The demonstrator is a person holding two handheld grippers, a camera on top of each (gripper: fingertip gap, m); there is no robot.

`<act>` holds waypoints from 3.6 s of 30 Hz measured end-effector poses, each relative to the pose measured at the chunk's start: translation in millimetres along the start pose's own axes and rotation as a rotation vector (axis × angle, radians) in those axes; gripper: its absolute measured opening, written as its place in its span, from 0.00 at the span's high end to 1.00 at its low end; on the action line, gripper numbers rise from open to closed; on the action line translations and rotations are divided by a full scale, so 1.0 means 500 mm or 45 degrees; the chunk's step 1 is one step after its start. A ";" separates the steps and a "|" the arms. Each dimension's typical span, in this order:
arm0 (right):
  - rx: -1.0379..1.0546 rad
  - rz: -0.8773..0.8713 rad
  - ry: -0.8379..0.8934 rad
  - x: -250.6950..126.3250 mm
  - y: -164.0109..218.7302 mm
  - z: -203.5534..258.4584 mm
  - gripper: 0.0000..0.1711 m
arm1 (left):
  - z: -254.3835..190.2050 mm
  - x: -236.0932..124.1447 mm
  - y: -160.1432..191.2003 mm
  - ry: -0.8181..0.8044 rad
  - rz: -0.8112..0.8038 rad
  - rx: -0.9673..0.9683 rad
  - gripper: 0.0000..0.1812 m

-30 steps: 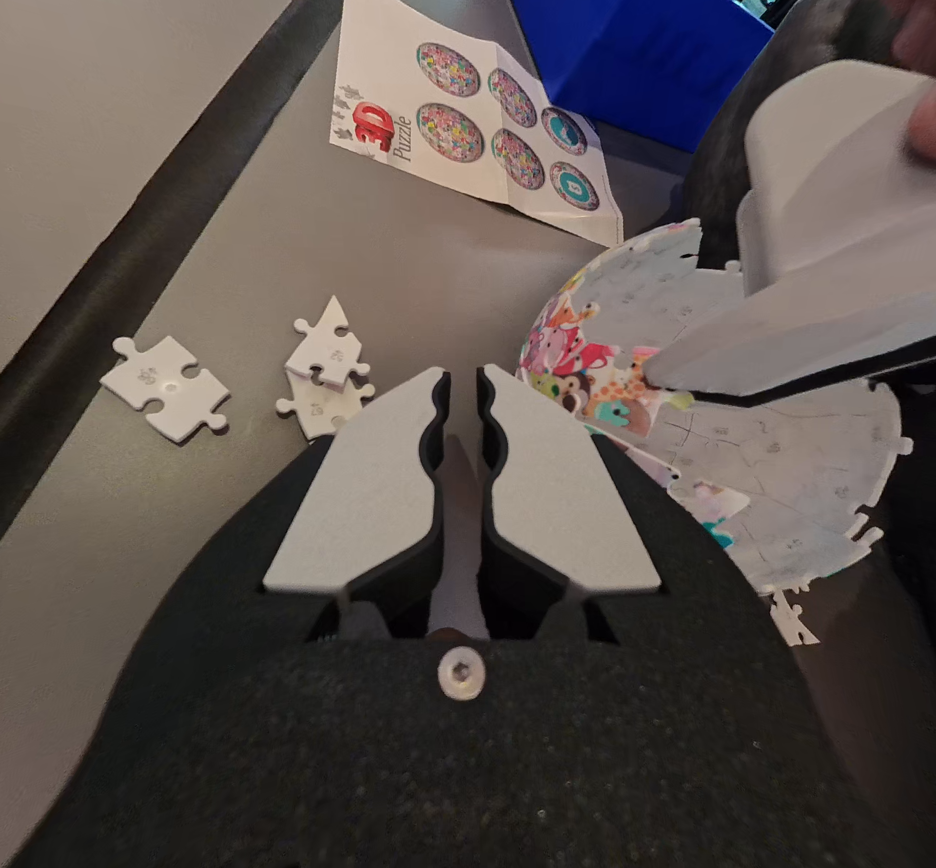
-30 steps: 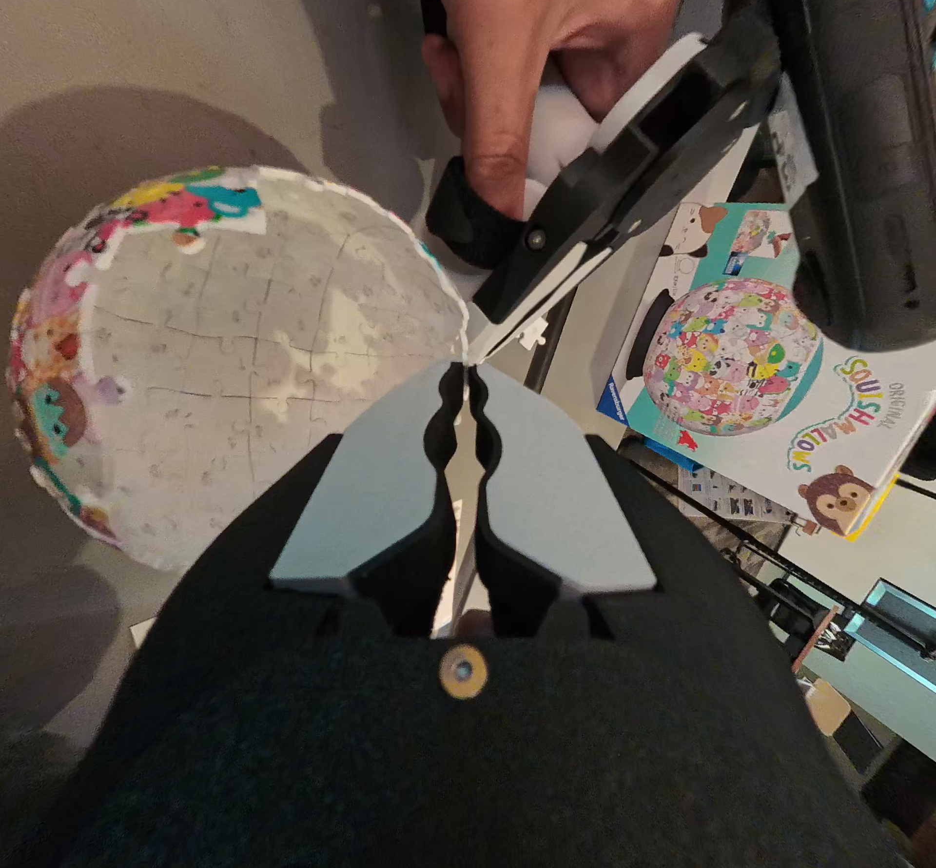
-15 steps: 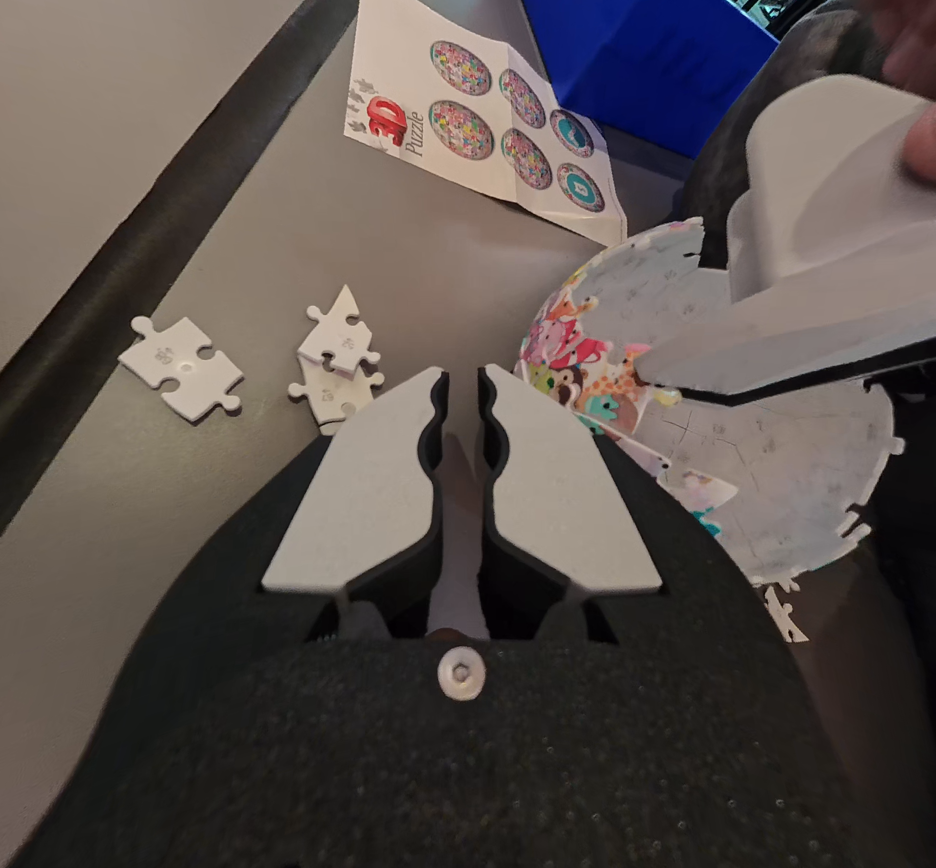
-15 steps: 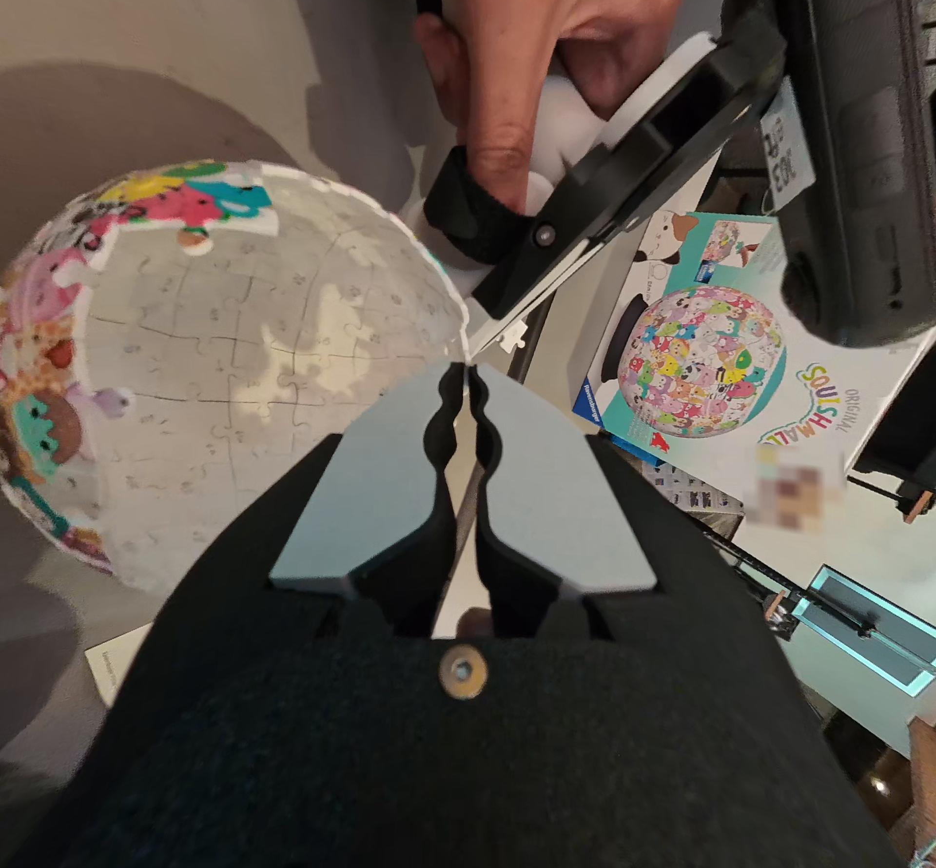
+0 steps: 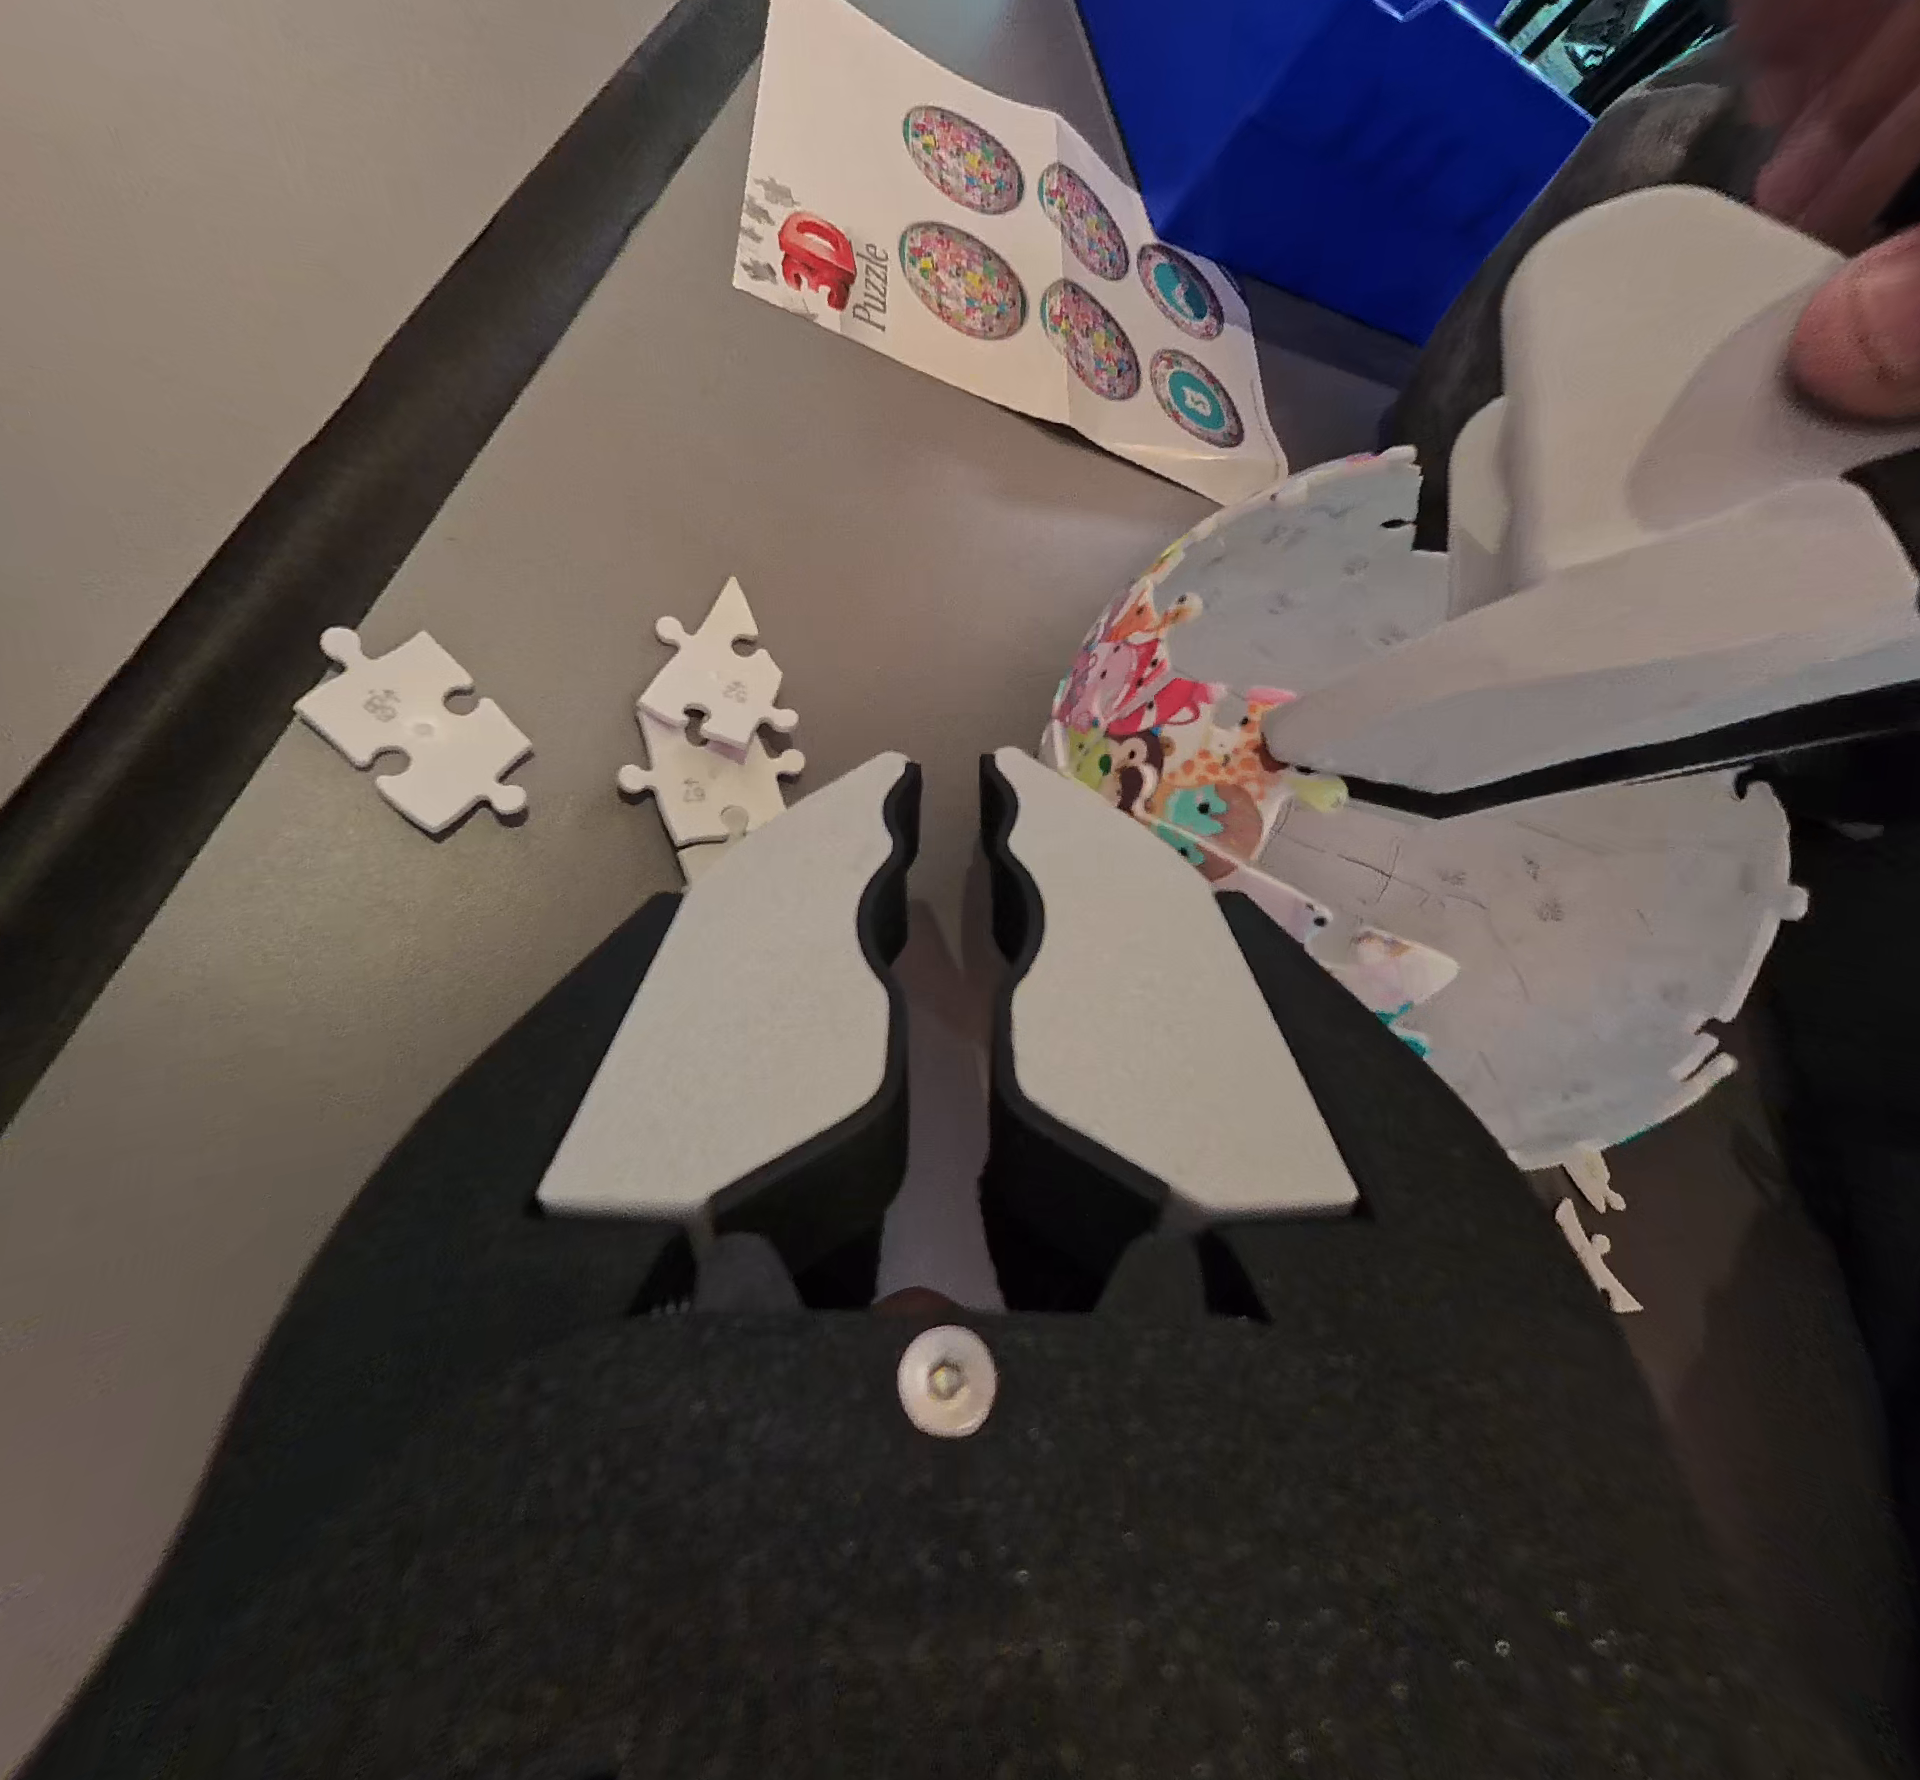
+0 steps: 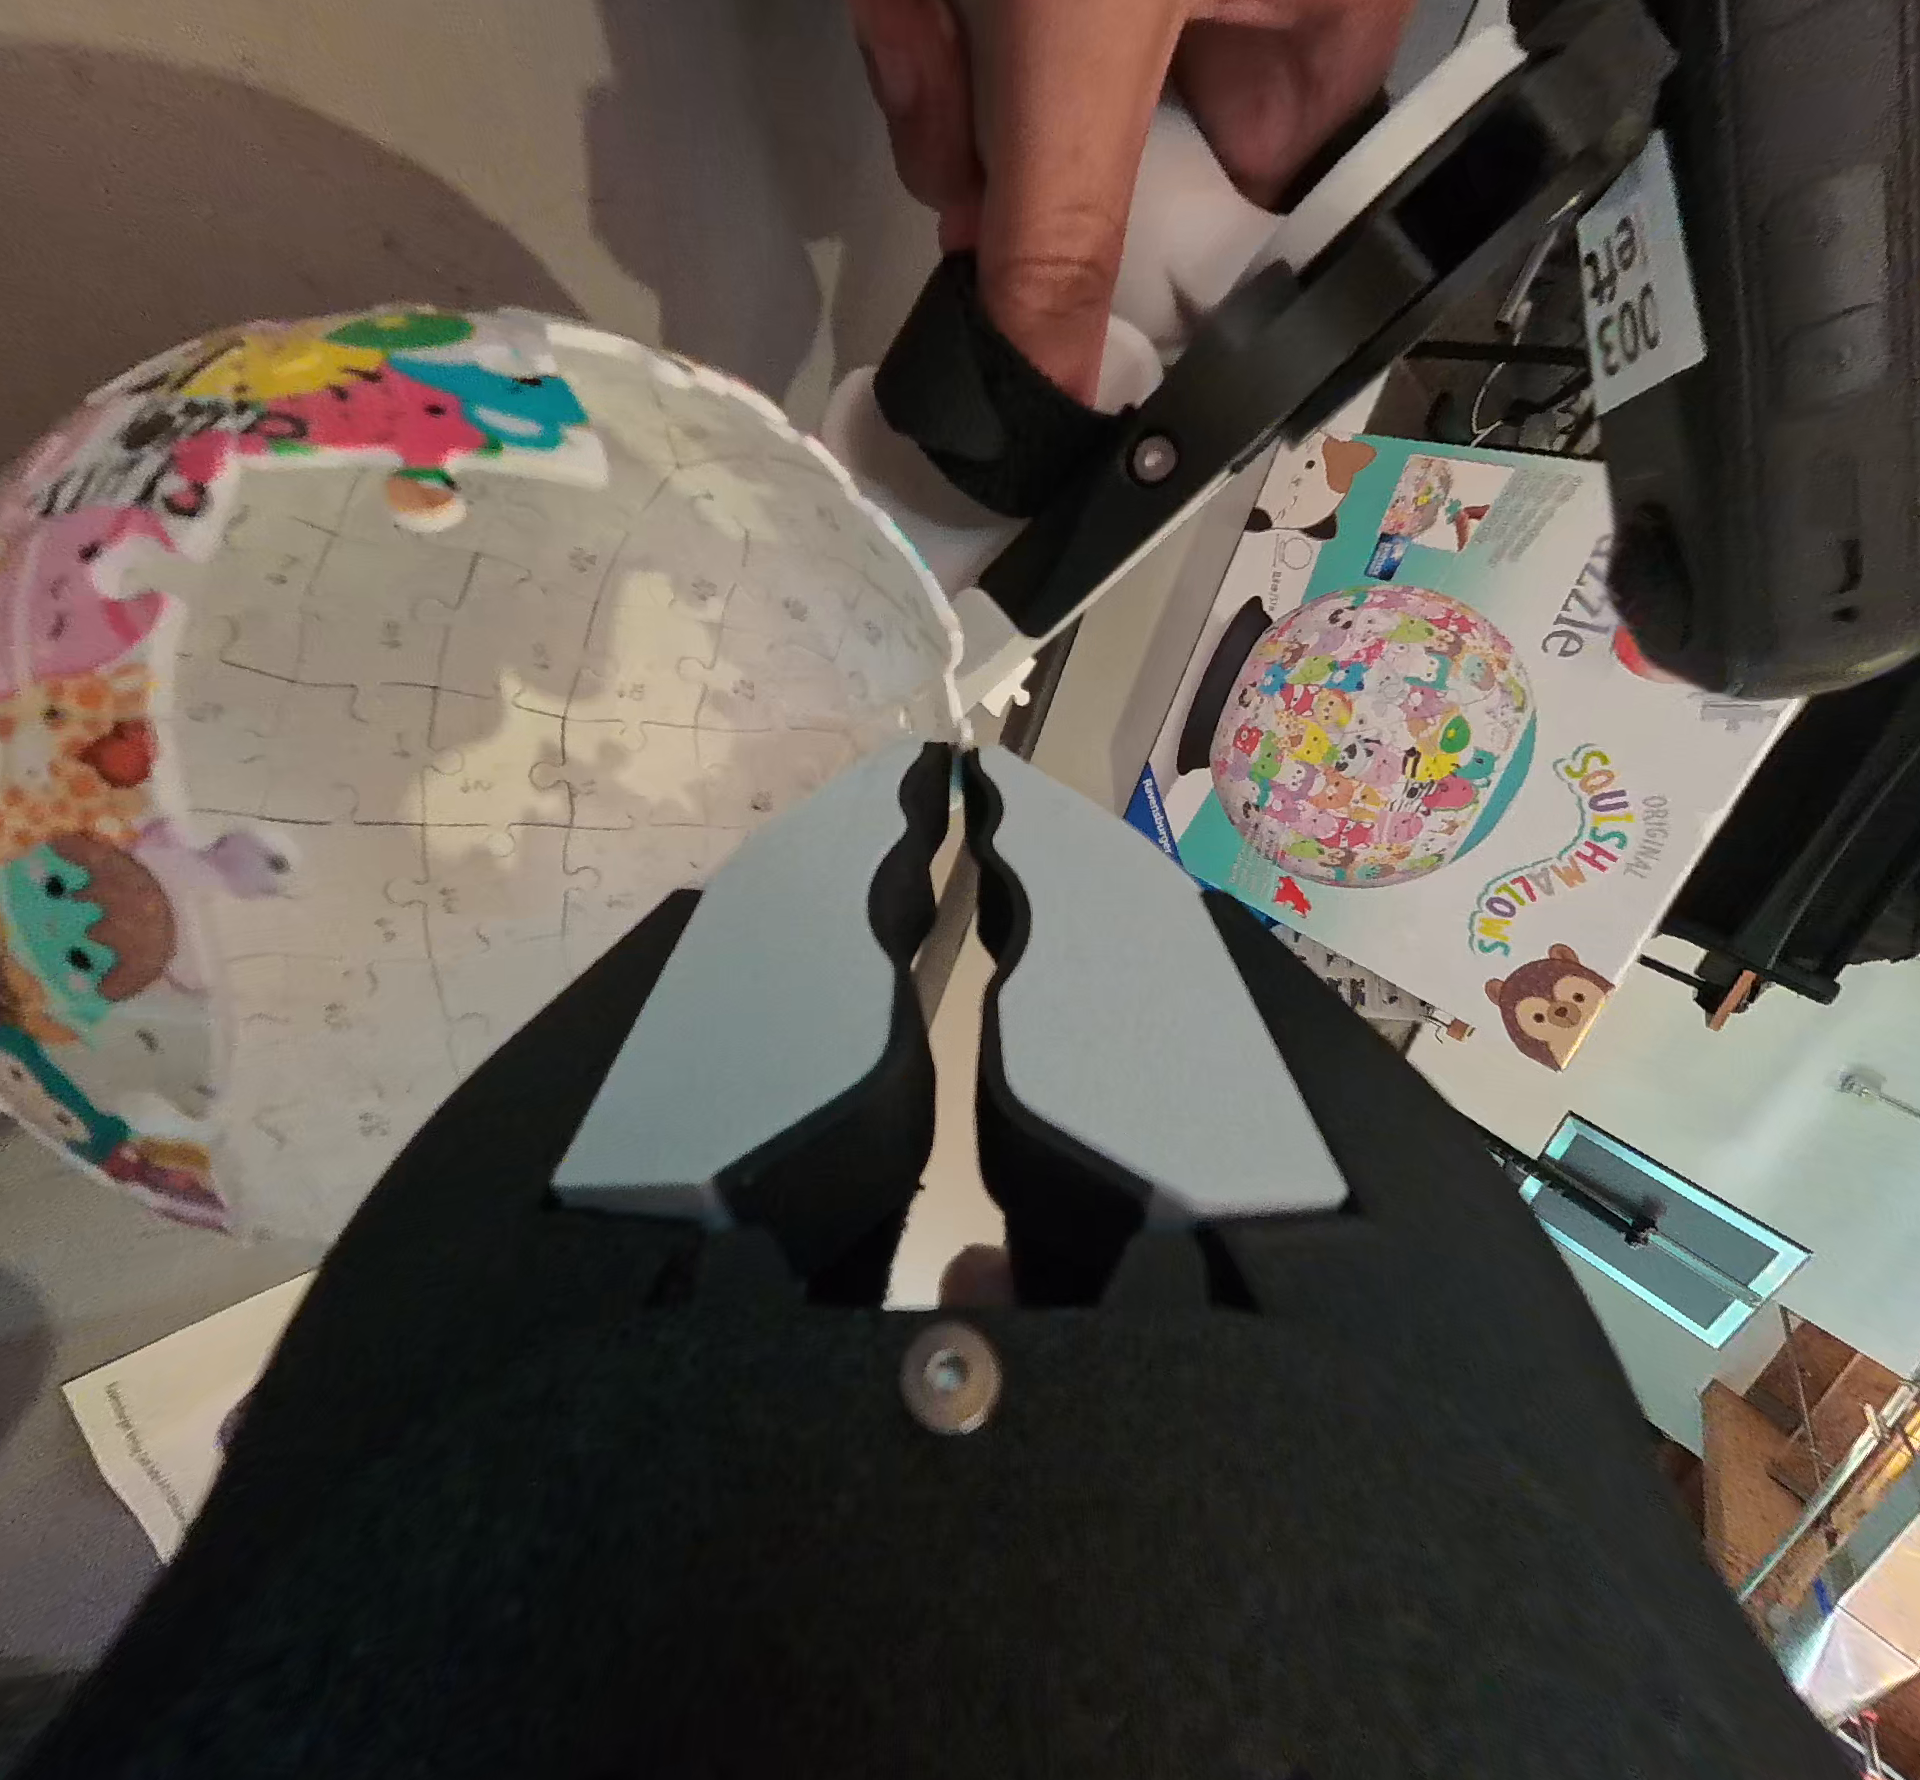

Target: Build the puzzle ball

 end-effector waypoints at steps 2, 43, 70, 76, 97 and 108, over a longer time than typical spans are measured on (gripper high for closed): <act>-0.011 0.002 0.016 0.001 -0.001 -0.001 0.99 | -0.001 -0.002 -0.001 -0.001 -0.004 0.003 0.95; 0.014 -0.051 0.032 0.033 0.013 -0.007 0.98 | -0.043 -0.081 -0.016 0.138 -0.031 0.045 0.88; -0.285 -0.091 0.254 0.034 0.005 -0.028 0.98 | 0.025 -0.046 -0.024 0.249 -0.043 -0.093 0.90; -0.325 -0.096 0.288 0.039 0.006 -0.030 0.98 | 0.048 -0.023 -0.015 0.215 0.014 -0.110 0.91; -0.186 -0.048 0.220 0.045 0.018 -0.029 0.97 | 0.061 -0.001 -0.003 0.232 0.037 -0.156 0.90; -0.151 -0.024 0.188 0.048 0.026 -0.026 0.95 | 0.062 0.001 -0.002 0.234 0.040 -0.161 0.89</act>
Point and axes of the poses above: each gripper's, where its closed fingertips meet, x out along the fingers, y out of its underside, z = x × y across the jaws, the point moved 3 cm from there along -x, back along the fingers, and after that the axes turned 9 degrees about y, right-handed, at the moved point
